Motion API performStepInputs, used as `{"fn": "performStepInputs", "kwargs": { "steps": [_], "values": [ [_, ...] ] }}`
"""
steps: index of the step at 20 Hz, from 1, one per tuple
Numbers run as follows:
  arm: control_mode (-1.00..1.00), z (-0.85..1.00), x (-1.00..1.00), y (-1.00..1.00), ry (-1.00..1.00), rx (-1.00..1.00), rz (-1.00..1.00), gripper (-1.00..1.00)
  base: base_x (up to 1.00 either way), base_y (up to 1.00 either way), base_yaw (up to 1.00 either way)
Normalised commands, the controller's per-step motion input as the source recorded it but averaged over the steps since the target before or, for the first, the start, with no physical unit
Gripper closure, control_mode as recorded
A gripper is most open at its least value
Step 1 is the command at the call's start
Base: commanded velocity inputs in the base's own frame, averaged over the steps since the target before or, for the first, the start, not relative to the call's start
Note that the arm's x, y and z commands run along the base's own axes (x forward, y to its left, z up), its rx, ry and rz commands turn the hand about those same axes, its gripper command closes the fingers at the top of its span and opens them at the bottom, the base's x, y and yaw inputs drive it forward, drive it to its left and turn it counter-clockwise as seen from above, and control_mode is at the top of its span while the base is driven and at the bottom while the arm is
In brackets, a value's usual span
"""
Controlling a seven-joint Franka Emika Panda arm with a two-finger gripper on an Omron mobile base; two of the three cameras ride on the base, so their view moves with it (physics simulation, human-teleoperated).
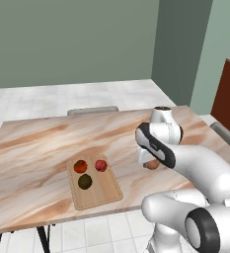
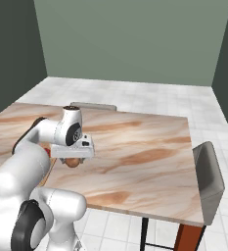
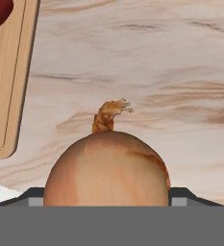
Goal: Place the avocado, onion, tomato, and bell pepper on the cutting board.
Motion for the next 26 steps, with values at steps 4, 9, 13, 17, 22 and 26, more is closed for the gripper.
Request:
{"fn": "performStepInputs", "kwargs": {
  "steps": [4, 9, 13, 17, 22, 26],
  "values": [
    [-1.0, 0.04, 0.0, 0.47, 0.04, 0.03, 0.08, 1.0, 0.0, 0.0, 0.0],
    [-1.0, 0.0, 0.0, 0.48, 0.0, 0.05, 0.07, 1.0, 0.0, 0.0, 0.0],
    [-1.0, 0.0, -0.01, 0.45, 0.0, 0.04, 0.07, 1.0, 0.0, 0.0, 0.0],
    [-1.0, 0.0, -0.04, 0.47, 0.0, 0.02, 0.06, 1.0, 0.0, 0.0, 0.0],
    [-1.0, -0.02, -0.02, 0.49, 0.0, 0.0, 0.04, 1.0, 0.0, 0.0, 0.0],
    [-1.0, -0.07, 0.0, 0.44, 0.0, 0.0, 0.03, 1.0, 0.0, 0.0, 0.0]
  ]
}}
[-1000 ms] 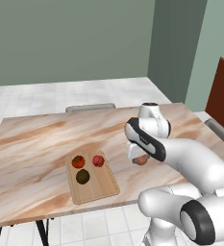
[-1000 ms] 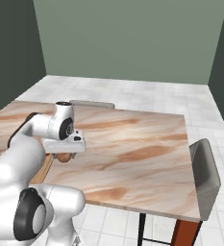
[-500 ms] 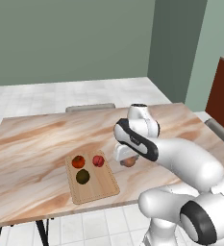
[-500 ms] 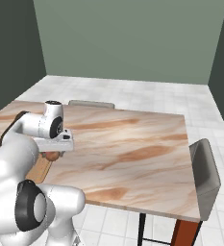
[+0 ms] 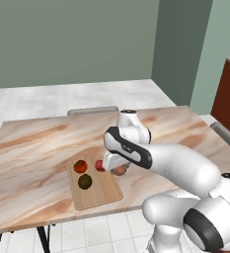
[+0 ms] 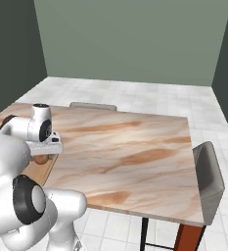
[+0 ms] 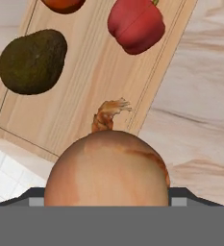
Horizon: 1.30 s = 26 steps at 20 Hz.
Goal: Place the avocado, onion, tomato, and bell pepper on the cutting board.
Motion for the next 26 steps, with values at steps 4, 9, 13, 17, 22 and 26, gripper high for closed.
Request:
{"fn": "performStepInputs", "kwargs": {
  "steps": [4, 9, 13, 17, 22, 26],
  "values": [
    [-1.0, -0.22, 0.0, 0.32, 0.0, 0.0, 0.04, 1.0, 0.0, 0.0, 0.0],
    [-1.0, -0.3, -0.01, 0.16, -0.03, -0.01, 0.03, 1.0, 0.0, 0.0, 0.0],
    [-1.0, -0.31, -0.01, 0.13, -0.05, -0.02, 0.03, 1.0, 0.0, 0.0, 0.0],
    [-1.0, -0.15, 0.02, 0.07, -0.06, 0.0, 0.01, 1.0, 0.0, 0.0, 0.0],
    [-1.0, -0.18, 0.04, 0.0, -0.05, 0.0, 0.0, 1.0, 0.0, 0.0, 0.0],
    [-1.0, -0.23, 0.08, 0.0, -0.03, 0.0, 0.0, 1.0, 0.0, 0.0, 0.0]
  ]
}}
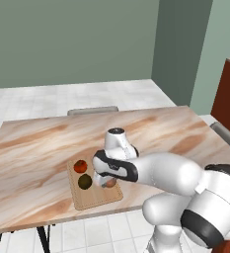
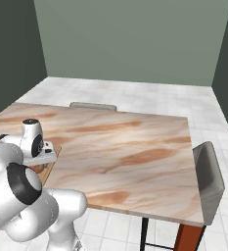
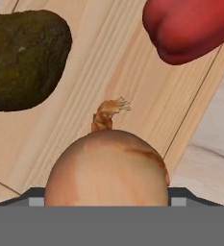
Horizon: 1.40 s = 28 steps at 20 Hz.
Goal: Place the avocado, onion, tomato, and bell pepper on the cutting board.
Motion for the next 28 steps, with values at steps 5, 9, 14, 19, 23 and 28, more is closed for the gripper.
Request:
{"fn": "performStepInputs", "kwargs": {
  "steps": [5, 9, 14, 19, 23, 28],
  "values": [
    [-1.0, -0.26, 0.08, 0.0, -0.01, 0.0, 0.0, 1.0, 0.0, 0.0, 0.0],
    [-1.0, -0.22, 0.11, 0.07, 0.0, 0.0, 0.0, 1.0, 0.0, 0.0, 0.0],
    [-1.0, -0.21, 0.14, 0.14, 0.0, 0.0, 0.0, 1.0, 0.0, 0.0, 0.0],
    [-1.0, -0.22, 0.1, 0.18, 0.0, -0.01, 0.0, -1.0, 0.0, 0.0, 0.0],
    [-1.0, -0.19, 0.04, 0.19, 0.0, -0.02, 0.0, -1.0, 0.0, 0.0, 0.0],
    [-1.0, -0.01, 0.0, 0.07, 0.0, 0.0, 0.0, -1.0, 0.0, 0.0, 0.0]
  ]
}}
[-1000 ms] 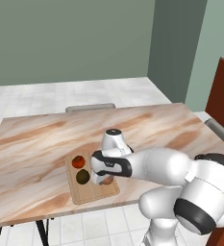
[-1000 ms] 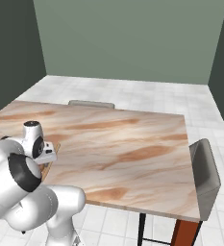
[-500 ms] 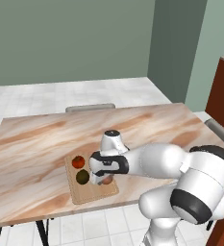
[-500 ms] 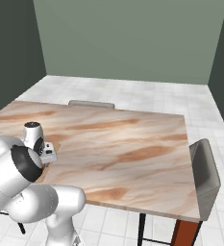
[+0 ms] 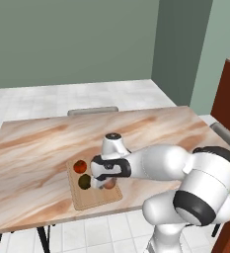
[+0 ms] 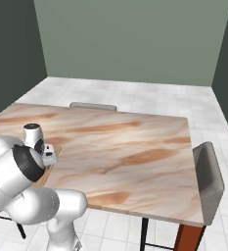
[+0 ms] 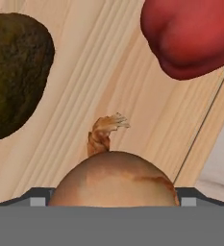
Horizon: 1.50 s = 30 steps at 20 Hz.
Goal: Place the avocado, onion, tomato, and bell pepper on the cutting board.
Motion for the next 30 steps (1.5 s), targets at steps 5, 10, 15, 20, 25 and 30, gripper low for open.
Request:
{"fn": "performStepInputs", "kwargs": {
  "steps": [5, 10, 15, 20, 25, 30],
  "values": [
    [-1.0, 0.09, 0.0, -0.01, 0.0, 0.0, -0.03, -1.0, 0.0, 0.0, 0.0],
    [-1.0, 0.27, 0.0, -0.05, 0.0, 0.0, -0.04, -1.0, 0.0, 0.0, 0.0],
    [-1.0, 0.42, -0.01, -0.1, 0.0, 0.0, -0.04, -1.0, 0.0, 0.0, 0.0],
    [-1.0, 0.53, -0.06, -0.17, 0.0, 0.0, -0.05, -1.0, 0.0, 0.0, 0.0],
    [-1.0, 0.44, -0.07, -0.28, -0.01, 0.0, -0.05, -1.0, 0.0, 0.0, 0.0],
    [-1.0, 0.36, -0.11, -0.41, -0.06, 0.02, -0.02, -1.0, 0.0, 0.0, 0.0]
  ]
}}
